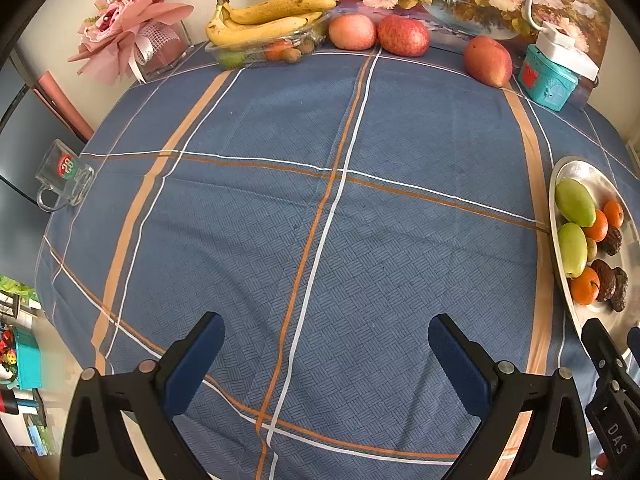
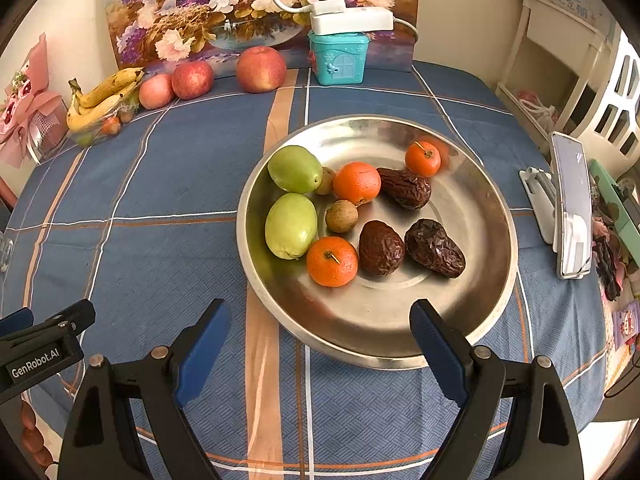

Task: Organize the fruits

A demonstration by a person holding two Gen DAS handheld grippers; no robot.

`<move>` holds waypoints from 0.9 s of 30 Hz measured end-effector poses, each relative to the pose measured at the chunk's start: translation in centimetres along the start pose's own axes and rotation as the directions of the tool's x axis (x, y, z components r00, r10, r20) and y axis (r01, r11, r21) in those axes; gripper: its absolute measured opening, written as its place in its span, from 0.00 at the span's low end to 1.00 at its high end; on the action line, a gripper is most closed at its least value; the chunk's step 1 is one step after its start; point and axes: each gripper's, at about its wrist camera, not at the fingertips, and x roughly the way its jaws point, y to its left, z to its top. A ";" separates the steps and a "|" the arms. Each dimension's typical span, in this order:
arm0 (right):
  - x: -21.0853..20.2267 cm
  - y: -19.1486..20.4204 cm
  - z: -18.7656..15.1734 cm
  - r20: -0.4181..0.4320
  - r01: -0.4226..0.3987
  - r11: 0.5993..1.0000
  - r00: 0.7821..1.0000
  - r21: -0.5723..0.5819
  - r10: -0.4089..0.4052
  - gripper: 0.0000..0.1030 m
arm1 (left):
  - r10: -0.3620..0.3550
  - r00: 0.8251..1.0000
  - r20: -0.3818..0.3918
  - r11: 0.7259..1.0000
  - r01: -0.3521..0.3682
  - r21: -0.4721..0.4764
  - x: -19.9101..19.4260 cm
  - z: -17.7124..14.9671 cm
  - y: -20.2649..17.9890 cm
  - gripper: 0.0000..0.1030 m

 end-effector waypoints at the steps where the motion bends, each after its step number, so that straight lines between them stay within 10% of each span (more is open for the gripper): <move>1: 0.0 0.0 0.0 0.000 -0.001 1.000 1.000 -0.001 0.001 0.88 | 0.000 1.000 0.000 1.000 0.000 0.000 0.0 0.0 0.0 1.00; 27: 0.0 0.0 0.0 0.000 0.001 1.000 1.000 0.000 -0.001 0.88 | -0.005 1.000 -0.003 1.000 0.005 -0.006 0.1 0.0 0.1 1.00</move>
